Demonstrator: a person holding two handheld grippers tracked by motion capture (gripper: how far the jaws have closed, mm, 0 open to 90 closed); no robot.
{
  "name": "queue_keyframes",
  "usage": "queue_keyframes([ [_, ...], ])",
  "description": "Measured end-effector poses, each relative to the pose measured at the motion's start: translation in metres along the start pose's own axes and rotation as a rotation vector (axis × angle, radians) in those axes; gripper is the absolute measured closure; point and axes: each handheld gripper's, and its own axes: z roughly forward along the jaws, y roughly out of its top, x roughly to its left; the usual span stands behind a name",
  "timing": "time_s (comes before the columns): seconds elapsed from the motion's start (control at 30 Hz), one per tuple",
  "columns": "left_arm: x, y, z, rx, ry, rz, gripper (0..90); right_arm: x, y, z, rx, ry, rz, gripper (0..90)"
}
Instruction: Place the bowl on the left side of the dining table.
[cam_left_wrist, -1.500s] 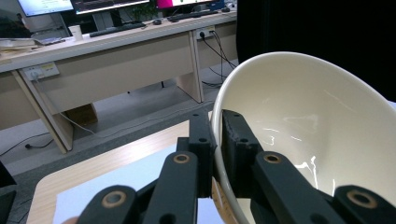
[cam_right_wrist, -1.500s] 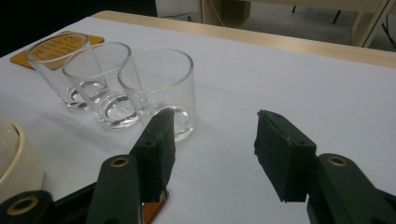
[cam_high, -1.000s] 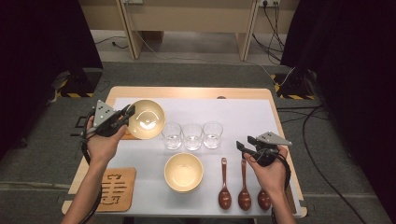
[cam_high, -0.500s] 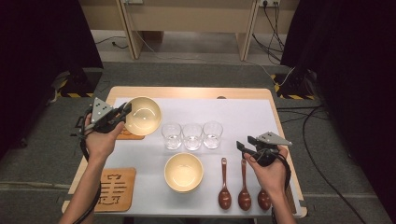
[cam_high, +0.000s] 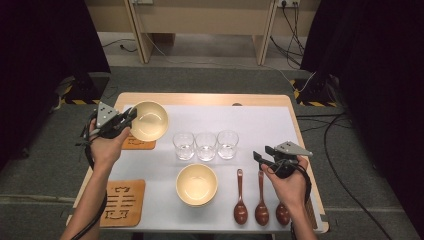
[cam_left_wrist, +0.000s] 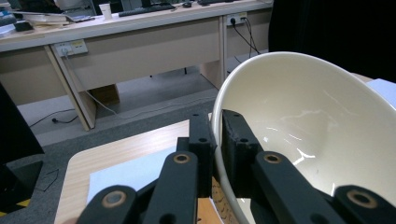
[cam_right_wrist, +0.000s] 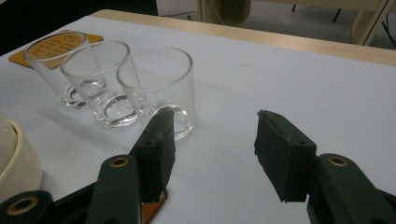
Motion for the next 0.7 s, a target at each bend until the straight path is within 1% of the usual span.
queue_keyframes([
  [0.23, 0.010, -0.008, 0.010, 0.031, 0.017, -0.021, 82.3, -0.001, 0.000, 0.000, 0.002, 0.000, -0.003, 47.7],
  [0.47, 0.018, -0.016, 0.017, 0.061, 0.038, -0.037, 82.2, -0.002, 0.000, 0.000, 0.002, -0.002, -0.005, 47.7],
  [0.57, 0.022, -0.020, 0.020, 0.073, 0.044, -0.050, 82.3, -0.002, -0.001, 0.000, 0.002, -0.001, -0.003, 47.7],
  [0.67, 0.027, -0.024, 0.023, 0.087, 0.059, -0.058, 82.3, -0.001, -0.001, 0.000, 0.002, -0.001, -0.005, 47.7],
  [0.7, 0.032, -0.027, 0.025, 0.099, 0.070, -0.067, 82.2, -0.001, -0.001, 0.000, 0.002, -0.001, -0.005, 47.7],
])
